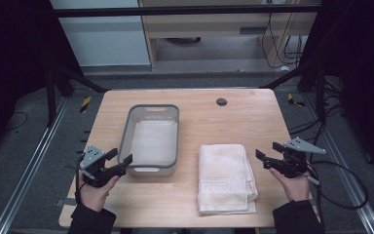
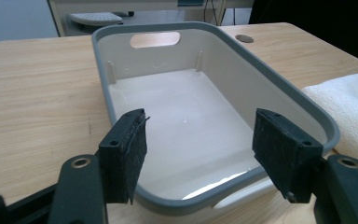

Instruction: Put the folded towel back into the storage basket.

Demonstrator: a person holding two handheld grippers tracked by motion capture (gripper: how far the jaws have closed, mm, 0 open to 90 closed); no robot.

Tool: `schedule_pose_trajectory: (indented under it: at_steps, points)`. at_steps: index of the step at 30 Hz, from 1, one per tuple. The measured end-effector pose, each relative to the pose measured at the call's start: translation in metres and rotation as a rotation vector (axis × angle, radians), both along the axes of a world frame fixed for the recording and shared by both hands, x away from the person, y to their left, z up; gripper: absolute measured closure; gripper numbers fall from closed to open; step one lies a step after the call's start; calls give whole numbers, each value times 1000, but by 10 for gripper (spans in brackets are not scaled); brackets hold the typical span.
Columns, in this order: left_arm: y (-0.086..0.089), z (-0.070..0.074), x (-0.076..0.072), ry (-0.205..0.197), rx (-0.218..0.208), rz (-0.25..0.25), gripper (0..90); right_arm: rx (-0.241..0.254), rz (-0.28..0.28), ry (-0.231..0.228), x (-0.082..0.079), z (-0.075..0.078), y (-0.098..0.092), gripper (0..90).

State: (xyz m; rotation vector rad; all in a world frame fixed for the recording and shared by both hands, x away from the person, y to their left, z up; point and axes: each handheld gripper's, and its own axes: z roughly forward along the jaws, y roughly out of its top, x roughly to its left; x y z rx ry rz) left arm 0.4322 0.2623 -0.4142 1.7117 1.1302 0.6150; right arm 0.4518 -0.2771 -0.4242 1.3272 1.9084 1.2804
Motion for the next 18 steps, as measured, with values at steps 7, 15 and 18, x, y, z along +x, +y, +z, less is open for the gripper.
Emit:
schedule_pose_trajectory:
  at_steps: [7, 15, 18]
  points:
    - [-15, 2, 2, -5, 5, -30, 345, -1, 22, -7, 5, 8, 8, 242]
    - [-28, 4, 4, -7, 7, -58, 347, -8, 41, -14, 10, 12, 16, 240]
    - [-31, 4, 4, -7, 7, -62, 347, -7, 43, -16, 11, 14, 17, 238]
